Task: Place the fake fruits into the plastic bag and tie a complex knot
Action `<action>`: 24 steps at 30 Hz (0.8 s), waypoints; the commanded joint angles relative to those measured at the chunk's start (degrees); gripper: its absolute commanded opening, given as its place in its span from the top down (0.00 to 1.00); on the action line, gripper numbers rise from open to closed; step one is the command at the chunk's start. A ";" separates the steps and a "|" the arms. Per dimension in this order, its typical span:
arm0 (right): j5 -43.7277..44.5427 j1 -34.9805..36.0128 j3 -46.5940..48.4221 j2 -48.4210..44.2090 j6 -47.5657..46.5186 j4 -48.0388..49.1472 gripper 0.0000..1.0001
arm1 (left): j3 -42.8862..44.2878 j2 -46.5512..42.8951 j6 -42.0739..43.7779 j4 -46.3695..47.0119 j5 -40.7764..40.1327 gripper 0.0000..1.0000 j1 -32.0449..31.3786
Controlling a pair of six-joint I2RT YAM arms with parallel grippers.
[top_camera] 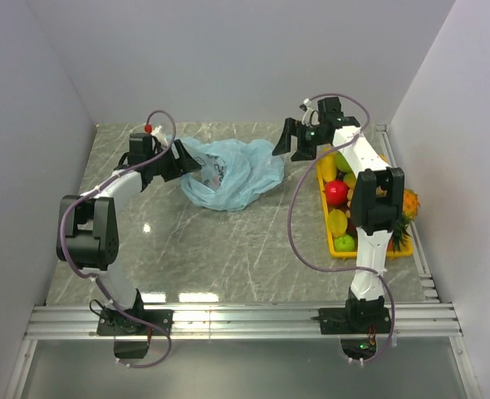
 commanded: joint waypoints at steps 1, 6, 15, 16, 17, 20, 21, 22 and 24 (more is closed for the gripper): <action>-4.71 -1.73 3.94 -0.33 3.89 1.58 0.00 | 0.10 -1.19 0.06 0.86 3.92 0.23 -0.51; -1.65 0.03 8.08 3.97 1.88 -2.37 0.00 | -2.02 -3.66 0.58 -1.85 4.45 0.11 -0.51; 1.09 1.00 6.95 9.16 0.11 -1.50 0.00 | -3.25 -4.36 4.44 -4.84 5.06 0.29 -1.48; 0.56 1.00 6.50 9.16 0.55 -0.80 0.01 | -2.82 -4.54 5.06 -5.46 5.85 0.38 -1.48; -0.14 1.00 6.24 9.42 0.73 -0.53 0.02 | -2.46 -4.97 5.85 -7.38 7.68 0.55 -1.48; -1.81 1.08 6.41 9.87 0.90 -0.44 0.40 | -0.97 -7.69 12.25 -14.30 12.25 0.93 -1.39; -1.99 1.08 6.67 9.78 0.82 -0.18 0.63 | -0.70 -8.92 17.58 -16.52 13.49 1.00 -1.39; -1.21 0.91 7.11 9.95 0.21 -0.70 0.73 | -0.79 -12.33 21.20 -19.41 14.72 1.00 -1.31; 0.81 0.56 8.77 10.13 -0.50 -1.32 1.00 | -1.05 -15.95 35.55 -30.47 17.01 1.00 -1.04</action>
